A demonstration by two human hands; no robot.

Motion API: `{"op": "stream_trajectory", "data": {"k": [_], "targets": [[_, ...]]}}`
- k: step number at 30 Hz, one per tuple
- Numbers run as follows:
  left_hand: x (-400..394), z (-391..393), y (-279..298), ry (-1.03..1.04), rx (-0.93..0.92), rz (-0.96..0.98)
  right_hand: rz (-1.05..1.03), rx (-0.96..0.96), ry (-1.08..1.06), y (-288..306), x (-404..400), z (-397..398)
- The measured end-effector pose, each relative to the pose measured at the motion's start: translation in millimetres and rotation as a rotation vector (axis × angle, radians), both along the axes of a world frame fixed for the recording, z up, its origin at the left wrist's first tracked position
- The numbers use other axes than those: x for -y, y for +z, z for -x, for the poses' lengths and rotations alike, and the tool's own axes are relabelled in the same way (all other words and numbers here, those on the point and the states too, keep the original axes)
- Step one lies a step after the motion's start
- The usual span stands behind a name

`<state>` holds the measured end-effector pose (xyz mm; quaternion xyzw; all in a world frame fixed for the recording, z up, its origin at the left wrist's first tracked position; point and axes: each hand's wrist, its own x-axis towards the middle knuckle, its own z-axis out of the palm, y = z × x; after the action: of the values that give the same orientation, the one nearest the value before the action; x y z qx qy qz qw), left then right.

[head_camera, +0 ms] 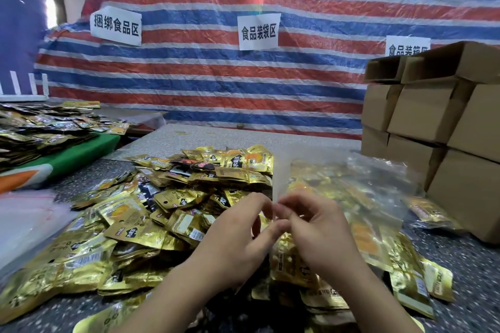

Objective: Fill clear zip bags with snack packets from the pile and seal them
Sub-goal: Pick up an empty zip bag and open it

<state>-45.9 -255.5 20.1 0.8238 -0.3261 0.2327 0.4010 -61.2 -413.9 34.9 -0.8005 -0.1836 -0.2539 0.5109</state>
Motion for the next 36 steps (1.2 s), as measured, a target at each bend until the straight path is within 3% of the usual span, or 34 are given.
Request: {"op": "stream_trajectory", "data": {"k": [5, 15, 21, 28, 33, 36], "targets": [[-4.0, -3.1, 3.7, -0.038, -0.059, -0.043, -0.093, -0.185, 0.193, 7.0, 5.4, 1.7], [-4.4, 0.5, 3.9, -0.107, -0.007, 0.042, -0.221, -0.275, 0.327, 12.6, 5.8, 10.4], [-6.1, 0.2, 6.6, -0.109, 0.030, 0.058, -0.242, -0.239, 0.288, 13.3, 2.1, 10.7], [-9.2, 7.7, 12.6, -0.285, -0.209, 0.215, -0.237, -0.223, 0.257, 11.4, 3.6, 12.5], [-22.8, -4.0, 16.8, -0.076, -0.309, 0.424, -0.491, -0.215, 0.066, 14.9, 17.9, 5.7], [-25.0, -7.8, 17.3, 0.013, -0.309, 0.510, -0.487, -0.181, -0.074, 12.5, 25.1, 1.8]]}}
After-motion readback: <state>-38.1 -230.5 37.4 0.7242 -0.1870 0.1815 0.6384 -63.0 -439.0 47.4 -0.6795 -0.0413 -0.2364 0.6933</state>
